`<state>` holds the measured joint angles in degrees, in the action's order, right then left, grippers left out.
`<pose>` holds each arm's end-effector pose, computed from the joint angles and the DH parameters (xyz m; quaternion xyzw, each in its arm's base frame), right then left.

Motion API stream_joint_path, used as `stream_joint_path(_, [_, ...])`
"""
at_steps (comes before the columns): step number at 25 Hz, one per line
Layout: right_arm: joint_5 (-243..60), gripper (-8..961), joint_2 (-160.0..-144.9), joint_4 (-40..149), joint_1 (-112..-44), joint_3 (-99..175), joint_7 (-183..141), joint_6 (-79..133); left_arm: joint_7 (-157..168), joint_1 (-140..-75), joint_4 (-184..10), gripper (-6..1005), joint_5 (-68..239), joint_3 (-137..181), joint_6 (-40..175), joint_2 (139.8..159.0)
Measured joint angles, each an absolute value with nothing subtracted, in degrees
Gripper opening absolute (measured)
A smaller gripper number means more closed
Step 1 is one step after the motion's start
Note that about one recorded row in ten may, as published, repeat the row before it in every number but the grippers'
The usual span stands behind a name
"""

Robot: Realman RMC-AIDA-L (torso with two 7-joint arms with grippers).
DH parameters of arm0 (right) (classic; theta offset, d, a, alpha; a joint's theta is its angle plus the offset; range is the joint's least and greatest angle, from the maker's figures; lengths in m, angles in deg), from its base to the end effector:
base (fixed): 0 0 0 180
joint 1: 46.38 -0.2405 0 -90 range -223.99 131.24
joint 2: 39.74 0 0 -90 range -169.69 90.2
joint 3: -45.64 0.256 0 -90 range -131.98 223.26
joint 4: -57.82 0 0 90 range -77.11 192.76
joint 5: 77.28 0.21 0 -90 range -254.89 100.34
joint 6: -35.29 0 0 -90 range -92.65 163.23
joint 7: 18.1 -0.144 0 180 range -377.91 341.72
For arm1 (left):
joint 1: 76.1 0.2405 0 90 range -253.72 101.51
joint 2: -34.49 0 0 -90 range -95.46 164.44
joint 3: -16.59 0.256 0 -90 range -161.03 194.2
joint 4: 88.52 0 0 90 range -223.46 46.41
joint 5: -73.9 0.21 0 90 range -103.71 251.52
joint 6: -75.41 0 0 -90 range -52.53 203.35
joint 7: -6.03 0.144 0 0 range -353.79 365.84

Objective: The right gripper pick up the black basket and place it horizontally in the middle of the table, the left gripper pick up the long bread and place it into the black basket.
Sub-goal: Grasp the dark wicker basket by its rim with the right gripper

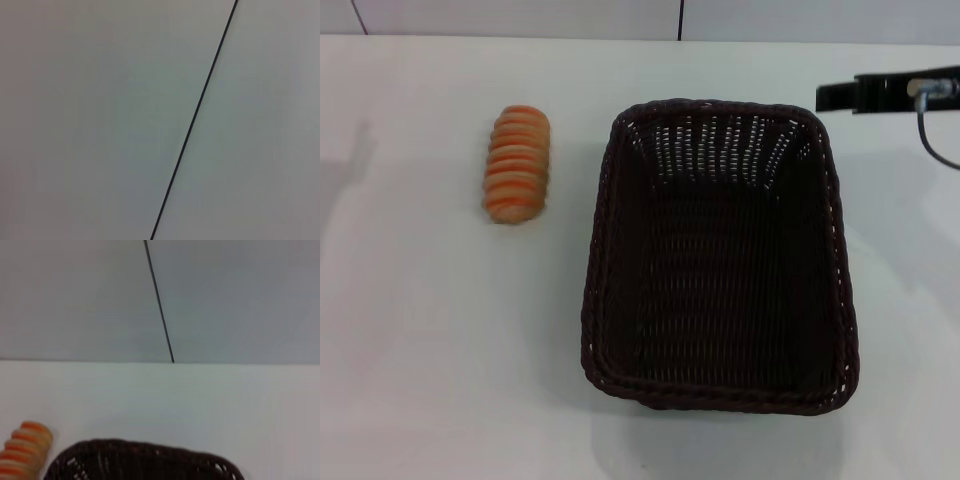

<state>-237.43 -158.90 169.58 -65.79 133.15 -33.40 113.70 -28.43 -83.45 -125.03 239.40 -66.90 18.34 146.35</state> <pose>0.1227 0.3282 0.0468 -0.7784 0.4894 0.0465 0.3904 -0.3506 0.3147 0.0848 -0.5868 -0.3186 -0.4401 0.6004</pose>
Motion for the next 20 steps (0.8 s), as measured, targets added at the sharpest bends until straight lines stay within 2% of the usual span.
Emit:
stream_joint_path(4, [-237.4, 620, -158.94, 168.5, -65.4, 132.8, -34.7, 115.0, -28.5, -83.0, -125.0, 733, 239.4, -67.2, 17.6, 145.83])
stream_joint_path(20, [-233.8, 609, -158.96, 158.6, -67.5, 131.8, -35.7, 113.1, -27.9, -82.8, -124.9, 730, 239.4, -67.7, 16.6, 145.80])
